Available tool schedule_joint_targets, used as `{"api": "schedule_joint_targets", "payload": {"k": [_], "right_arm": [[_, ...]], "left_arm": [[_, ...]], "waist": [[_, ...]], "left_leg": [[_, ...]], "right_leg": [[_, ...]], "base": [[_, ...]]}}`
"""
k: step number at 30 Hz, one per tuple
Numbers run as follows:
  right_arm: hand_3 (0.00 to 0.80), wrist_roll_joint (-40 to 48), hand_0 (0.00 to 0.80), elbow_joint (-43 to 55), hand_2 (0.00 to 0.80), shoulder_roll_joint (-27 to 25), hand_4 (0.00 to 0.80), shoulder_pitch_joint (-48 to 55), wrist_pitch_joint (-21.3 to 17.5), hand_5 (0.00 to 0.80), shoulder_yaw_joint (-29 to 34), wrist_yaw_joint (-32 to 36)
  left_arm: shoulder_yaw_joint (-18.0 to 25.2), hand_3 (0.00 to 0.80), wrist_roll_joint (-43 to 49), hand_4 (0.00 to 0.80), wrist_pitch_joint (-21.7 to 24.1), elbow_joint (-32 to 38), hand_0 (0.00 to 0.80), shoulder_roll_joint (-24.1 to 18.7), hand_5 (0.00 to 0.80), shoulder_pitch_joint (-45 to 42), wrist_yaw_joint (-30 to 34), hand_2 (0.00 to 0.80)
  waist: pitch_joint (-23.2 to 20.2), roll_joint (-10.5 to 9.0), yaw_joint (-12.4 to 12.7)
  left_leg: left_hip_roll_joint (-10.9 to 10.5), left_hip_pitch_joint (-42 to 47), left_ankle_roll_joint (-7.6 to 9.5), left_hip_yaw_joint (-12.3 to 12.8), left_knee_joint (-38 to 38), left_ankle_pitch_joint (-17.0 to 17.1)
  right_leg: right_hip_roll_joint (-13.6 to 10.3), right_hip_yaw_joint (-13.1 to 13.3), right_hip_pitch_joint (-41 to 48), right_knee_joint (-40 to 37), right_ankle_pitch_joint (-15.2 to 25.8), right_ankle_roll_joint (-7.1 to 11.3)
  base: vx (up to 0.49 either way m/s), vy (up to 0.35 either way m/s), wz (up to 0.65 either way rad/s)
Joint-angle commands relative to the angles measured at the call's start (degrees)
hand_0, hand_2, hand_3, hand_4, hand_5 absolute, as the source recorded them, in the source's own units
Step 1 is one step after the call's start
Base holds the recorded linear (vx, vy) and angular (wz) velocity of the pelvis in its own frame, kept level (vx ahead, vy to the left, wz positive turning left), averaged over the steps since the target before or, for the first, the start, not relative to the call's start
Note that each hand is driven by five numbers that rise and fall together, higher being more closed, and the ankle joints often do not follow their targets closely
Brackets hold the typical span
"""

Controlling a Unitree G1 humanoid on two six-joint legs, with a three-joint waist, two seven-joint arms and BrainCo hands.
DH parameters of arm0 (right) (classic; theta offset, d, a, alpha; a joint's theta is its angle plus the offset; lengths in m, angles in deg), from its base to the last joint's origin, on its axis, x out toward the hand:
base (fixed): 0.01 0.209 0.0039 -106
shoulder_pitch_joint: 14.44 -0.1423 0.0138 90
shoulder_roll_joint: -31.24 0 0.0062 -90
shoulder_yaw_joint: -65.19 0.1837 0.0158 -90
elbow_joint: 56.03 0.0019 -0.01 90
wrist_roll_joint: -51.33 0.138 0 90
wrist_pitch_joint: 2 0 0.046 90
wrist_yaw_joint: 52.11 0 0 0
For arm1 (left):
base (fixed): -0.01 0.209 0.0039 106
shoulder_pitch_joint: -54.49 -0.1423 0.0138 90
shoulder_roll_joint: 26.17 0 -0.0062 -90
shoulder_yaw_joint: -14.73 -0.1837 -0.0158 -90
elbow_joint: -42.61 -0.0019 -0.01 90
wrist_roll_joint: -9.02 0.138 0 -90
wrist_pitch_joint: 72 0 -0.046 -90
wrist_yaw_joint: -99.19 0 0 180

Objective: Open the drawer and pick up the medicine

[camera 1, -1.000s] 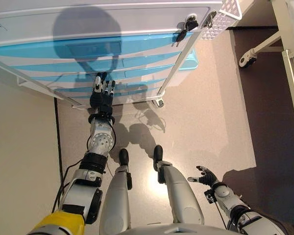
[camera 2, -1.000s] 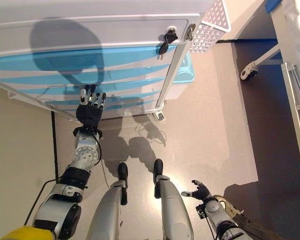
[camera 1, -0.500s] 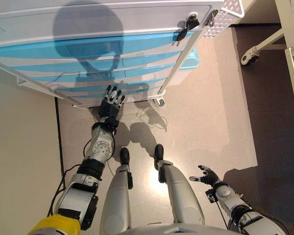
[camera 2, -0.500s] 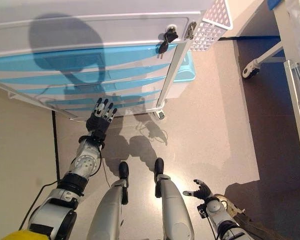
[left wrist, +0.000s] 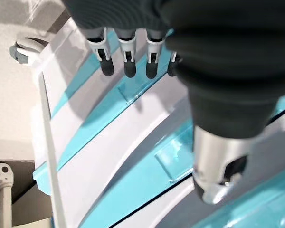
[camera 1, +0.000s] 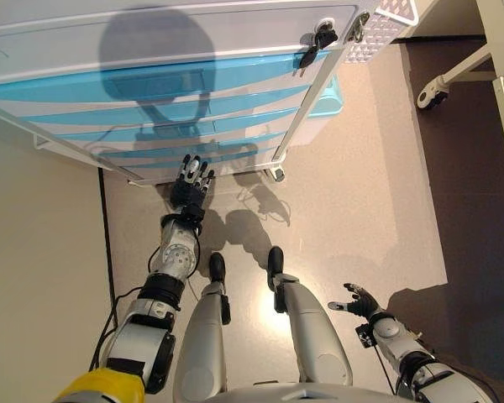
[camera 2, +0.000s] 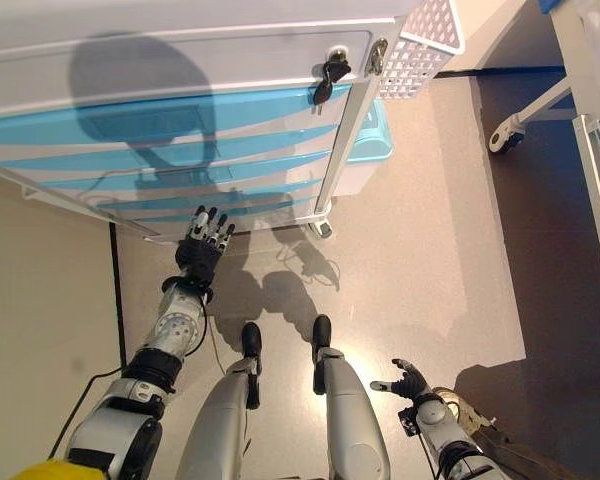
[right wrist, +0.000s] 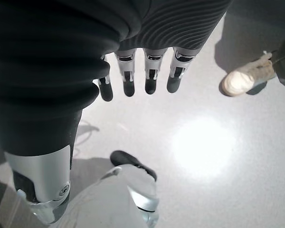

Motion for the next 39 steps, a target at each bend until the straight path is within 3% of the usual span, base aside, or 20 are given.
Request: {"api": "schedule_joint_targets", "payload": {"k": [1, 2, 8, 10, 11, 12, 14, 15, 16, 17, 19, 20, 21, 22, 23, 24, 26, 27, 28, 39], "right_arm": [[0.000, -0.4, 0.000, 0.8, 0.000, -2.1, 0.000, 3.2, 0.2, 0.000, -0.5, -0.9], [0.000, -0.2, 0.000, 0.8, 0.000, -1.9, 0.000, 3.3, 0.2, 0.000, -0.9, -1.3], [0.000, -0.1, 0.000, 1.4, 0.000, -2.0, 0.000, 3.8, -0.1, 0.000, -1.9, -1.4], [0.000, -0.1, 0.000, 1.4, 0.000, -2.0, 0.000, 4.0, -0.1, 0.000, -2.3, -1.2], [0.000, -0.1, 0.000, 1.2, 0.000, -2.0, 0.000, 4.1, -0.1, 0.000, -2.5, -1.0], [0.000, -0.1, 0.000, 1.2, 0.000, -2.0, 0.000, 4.1, 0.0, 0.000, -2.6, -1.0], [0.000, -0.1, 0.000, 0.5, 0.000, -1.8, 0.000, 4.1, 0.1, 0.000, -3.1, -0.7], [0.000, -0.1, 0.000, 0.5, 0.000, -1.8, 0.000, 4.1, 0.1, 0.000, -3.1, -0.7], [0.000, -0.3, 0.000, 0.5, 0.000, -1.9, 0.000, 4.1, 0.0, 0.000, -3.4, -0.6], [0.000, -0.3, 0.000, 0.5, 0.000, -1.9, 0.000, 4.1, 0.0, 0.000, -3.5, -0.6], [0.000, -0.5, 0.000, 0.5, 0.000, -1.9, 0.000, 4.2, 0.0, 0.000, -3.6, -0.4], [0.000, -0.5, 0.000, 0.5, 0.000, -1.9, 0.000, 4.2, 0.1, 0.000, -3.6, -0.4], [0.000, -0.5, 0.000, 0.3, 0.000, -1.9, 0.000, 4.2, 0.1, 0.000, -3.6, -0.3], [0.000, -0.6, 0.000, 0.2, 0.000, -2.0, 0.000, 4.2, 0.2, 0.000, -3.7, -0.3], [0.000, -0.7, 0.000, -0.3, 0.000, -1.9, 0.000, 4.3, 0.2, 0.000, -3.8, -0.1], [0.000, -0.7, 0.000, -0.4, 0.000, -1.9, 0.000, 4.3, 0.2, 0.000, -3.8, -0.1], [0.000, -1.2, 0.000, -0.8, 0.000, -2.0, 0.000, 4.4, 0.4, 0.000, -3.8, -0.1], [0.000, -1.2, 0.000, -0.8, 0.000, -1.9, 0.000, 4.4, 0.4, 0.000, -3.8, -0.1], [0.000, -1.5, 0.000, -0.9, 0.000, -1.9, 0.000, 4.5, 0.5, 0.000, -3.8, -0.1], [0.000, -4.1, 0.000, -1.9, 0.000, -2.8, 0.000, 6.0, 1.1, 0.000, -4.1, 0.6]], "left_arm": [[3.5, 0.000, -3.8, 0.000, 5.7, 3.0, 0.000, 0.6, 0.000, 4.3, -2.1, 0.000], [5.2, 0.000, -4.1, 0.000, 8.0, 2.4, 0.000, -0.6, 0.000, 6.9, -4.8, 0.000], [7.5, 0.000, -6.5, 0.000, 10.3, 3.1, 0.000, -2.7, 0.000, 11.4, -6.7, 0.000], [7.7, 0.000, -7.3, 0.000, 11.0, 3.5, 0.000, -3.0, 0.000, 12.7, -6.8, 0.000], [7.8, 0.000, -8.2, 0.000, 11.6, 4.1, 0.000, -3.1, 0.000, 13.7, -6.9, 0.000], [7.8, 0.000, -8.2, 0.000, 11.6, 4.1, 0.000, -3.1, 0.000, 13.7, -6.9, 0.000], [7.7, 0.000, -9.4, 0.000, 12.8, 5.9, 0.000, -2.5, 0.000, 14.2, -6.9, 0.000], [7.7, 0.000, -9.4, 0.000, 12.8, 5.9, 0.000, -2.5, 0.000, 14.2, -6.9, 0.000], [7.4, 0.000, -9.6, 0.000, 13.2, 7.2, 0.000, -2.2, 0.000, 14.3, -7.0, 0.000], [7.3, 0.000, -9.5, 0.000, 13.2, 7.2, 0.000, -2.2, 0.000, 14.3, -7.0, 0.000], [6.8, 0.000, -9.8, 0.000, 13.3, 9.0, 0.000, -1.8, 0.000, 13.9, -6.6, 0.000], [6.8, 0.000, -9.8, 0.000, 13.3, 9.0, 0.000, -1.8, 0.000, 13.8, -6.6, 0.000], [6.7, 0.000, -10.0, 0.000, 13.4, 9.4, 0.000, -1.7, 0.000, 13.9, -6.5, 0.000], [6.6, 0.000, -10.0, 0.000, 13.4, 9.6, 0.000, -1.7, 0.000, 13.9, -6.6, 0.000], [6.3, 0.000, -10.2, 0.000, 13.5, 10.2, 0.000, -1.8, 0.000, 14.1, -6.4, 0.000], [6.3, 0.000, -10.2, 0.000, 13.5, 10.2, 0.000, -1.8, 0.000, 14.1, -6.4, 0.000], [5.9, 0.000, -10.0, 0.000, 13.4, 11.5, 0.000, -2.1, 0.000, 14.0, -5.9, 0.000], [5.9, 0.000, -10.0, 0.000, 13.4, 11.5, 0.000, -2.1, 0.000, 14.0, -6.0, 0.000], [5.6, 0.000, -9.5, 0.000, 13.3, 12.0, 0.000, -2.3, 0.000, 14.0, -5.9, 0.000], [3.9, 0.000, -9.1, 0.000, 11.8, 14.7, 0.000, -4.6, 0.000, 14.2, -3.3, 0.000]], "waist": [[-2.3, -0.40, -0.5], [-2.5, -0.61, -0.7], [-3.0, -1.10, -1.2], [-3.3, -1.15, -1.3], [-3.3, -1.36, -1.4], [-3.7, -1.19, -1.4], [-3.6, -1.39, -1.5], [-4.0, -1.22, -1.5], [-3.7, -1.48, -1.5], [-4.1, -1.31, -1.4], [-3.8, -1.44, -1.4], [-4.2, -1.27, -1.3], [-3.8, -1.45, -1.3], [-4.2, -1.29, -1.2], [-4.0, -1.50, -1.2], [-4.3, -1.34, -1.2], [-4.0, -1.47, -1.0], [-4.3, -1.31, -0.9], [-4.1, -1.53, -0.9], [-5.1, -0.69, -0.4]], "left_leg": [[-2.5, -2.1, 1.64, -1.3, 1.0, -1.8], [-2.4, -2.2, 1.52, -1.3, 1.2, -1.9], [-2.2, -2.6, 1.31, -1.5, 1.6, -2.2], [-2.2, -2.7, 1.25, -1.5, 1.7, -2.3], [-2.1, -3.5, 1.44, -0.9, 1.7, -0.6], [-2.1, -2.8, 1.16, -1.6, 1.6, -2.1], [-2.1, -3.5, 1.32, -0.9, 1.8, -0.7], [-2.0, -2.8, 1.04, -1.6, 1.7, -2.2], [-2.0, -3.5, 1.30, -0.9, 1.8, -0.7], [-1.9, -2.8, 1.02, -1.5, 1.7, -2.2], [-2.0, -3.3, 1.27, -0.8, 1.5, -0.6], [-1.9, -2.7, 0.98, -1.5, 1.4, -2.1], [-2.0, -3.2, 1.25, -0.8, 1.4, -0.6], [-1.9, -2.5, 0.96, -1.5, 1.3, -2.1], [-2.0, -3.0, 1.24, -0.8, 1.4, -0.5], [-2.0, -2.3, 0.96, -1.5, 1.3, -2.1], [-2.1, -2.3, 1.16, -0.8, 1.0, -0.4], [-2.0, -1.6, 0.88, -1.5, 0.9, -1.9], [-2.1, -2.0, 1.13, -0.8, 0.7, -0.2], [-2.4, 2.8, 1.35, -0.5, -0.9, -0.5]], "right_leg": [[0.3, -0.3, 0.7, -2.1, 3.0, 2.79], [0.3, -0.4, 0.6, -2.1, 2.9, 2.77], [0.6, -0.3, 0.5, -2.1, 2.7, 2.73], [0.6, -0.3, 0.4, -2.0, 2.7, 2.75], [0.3, -1.0, -0.2, -2.3, 4.1, 2.36], [0.6, -0.4, 0.3, -2.1, 2.8, 2.76], [0.3, -1.1, -0.1, -2.4, 4.1, 2.36], [0.6, -0.6, 0.3, -2.1, 2.8, 2.75], [0.3, -1.1, -0.1, -2.4, 4.2, 2.43], [0.6, -0.6, 0.3, -2.2, 2.9, 2.82], [0.3, -1.1, 0.0, -2.4, 4.3, 2.47], [0.6, -0.6, 0.5, -2.2, 2.9, 2.87], [0.3, -1.1, 0.2, -2.5, 4.3, 2.49], [0.5, -0.7, 0.7, -2.1, 2.9, 2.86], [0.2, -1.3, 0.5, -2.5, 4.3, 2.50], [0.5, -0.8, 1.0, -2.3, 2.9, 2.90], [0.1, -1.4, 1.1, -2.7, 4.3, 2.54], [0.4, -0.9, 1.6, -2.4, 3.0, 2.94], [0.0, -1.5, 1.5, -2.9, 4.4, 2.57], [0.0, -0.6, 5.8, -3.3, 3.7, 2.50]], "base": [[0.000, 0.000, 0.00], [0.000, 0.000, 0.00], [0.000, 0.000, 0.00], [-0.047, -0.003, 0.02], [0.010, -0.006, 0.03], [-0.098, -0.009, -0.01], [0.000, 0.000, 0.00], [0.000, 0.000, 0.00], [0.101, -0.006, 0.00], [0.000, 0.000, 0.00], [-0.001, 0.003, 0.04], [-0.101, 0.003, 0.06], [0.103, -0.003, 0.04], [-0.101, 0.000, 0.09], [0.102, -0.001, 0.06], [0.000, 0.001, 0.07], [0.000, 0.000, 0.00], [-0.098, -0.009, 0.01], [0.000, 0.000, 0.00], [-0.004, 0.001, -0.01]]}}
